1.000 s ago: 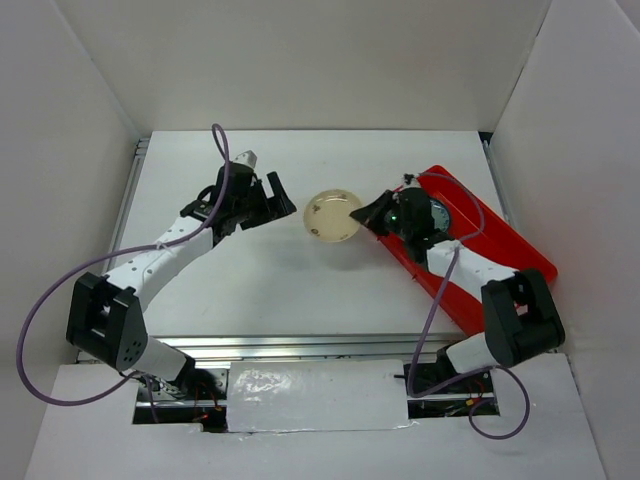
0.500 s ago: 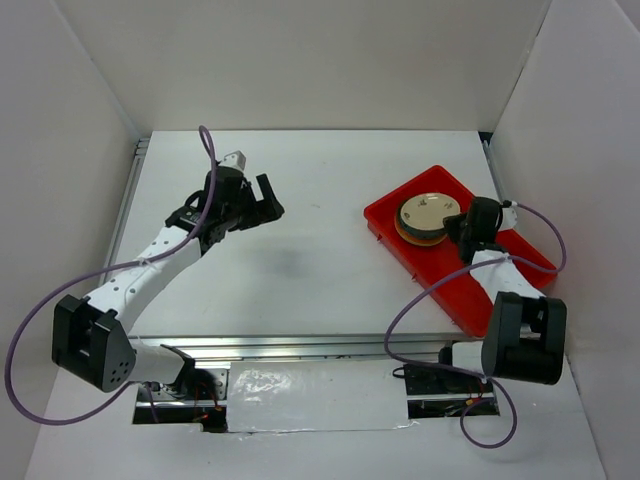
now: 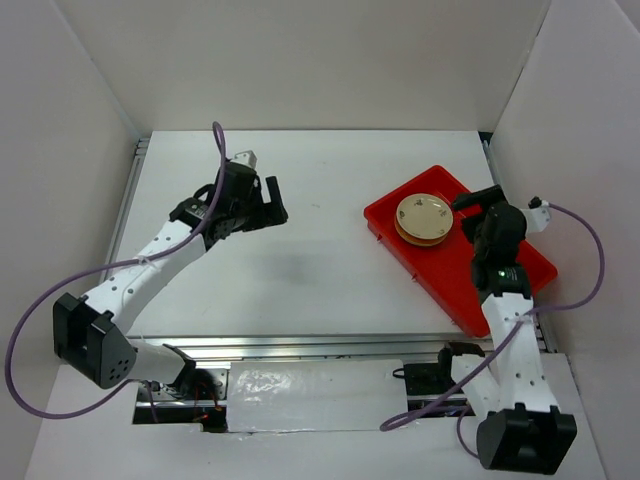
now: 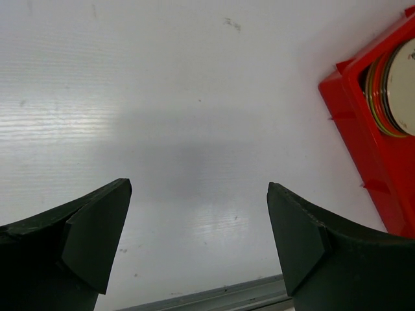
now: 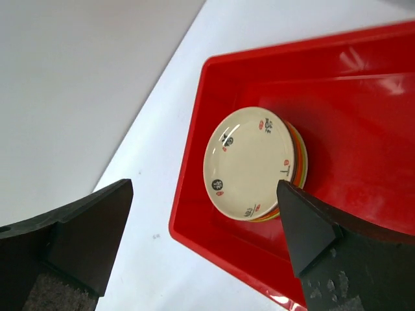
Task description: Place the plates into the plastic bin on the countertop
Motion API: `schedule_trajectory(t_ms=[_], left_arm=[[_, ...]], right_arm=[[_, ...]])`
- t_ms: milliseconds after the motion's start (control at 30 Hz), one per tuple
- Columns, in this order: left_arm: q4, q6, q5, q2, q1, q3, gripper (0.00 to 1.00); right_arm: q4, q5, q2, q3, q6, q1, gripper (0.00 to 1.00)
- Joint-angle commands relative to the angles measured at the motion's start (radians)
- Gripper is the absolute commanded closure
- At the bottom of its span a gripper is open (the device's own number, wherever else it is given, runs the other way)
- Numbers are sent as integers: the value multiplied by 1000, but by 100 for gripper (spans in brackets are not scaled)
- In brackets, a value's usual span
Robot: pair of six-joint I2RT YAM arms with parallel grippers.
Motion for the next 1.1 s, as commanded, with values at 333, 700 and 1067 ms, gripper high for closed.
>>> schedule_trajectory(t_ms=[333,700,1067], left_arm=[[-453,79,-429,-209,-8,199,1],[-555,28,-508,-489,-5,16,1],[-652,-42,-539,-669,-5,13,1]], right_arm=[[-516,32,-233,260,-372,282,0],[-928,221,-314,504,-379,671,0],[-978,109,-374,607,-461,613,0]])
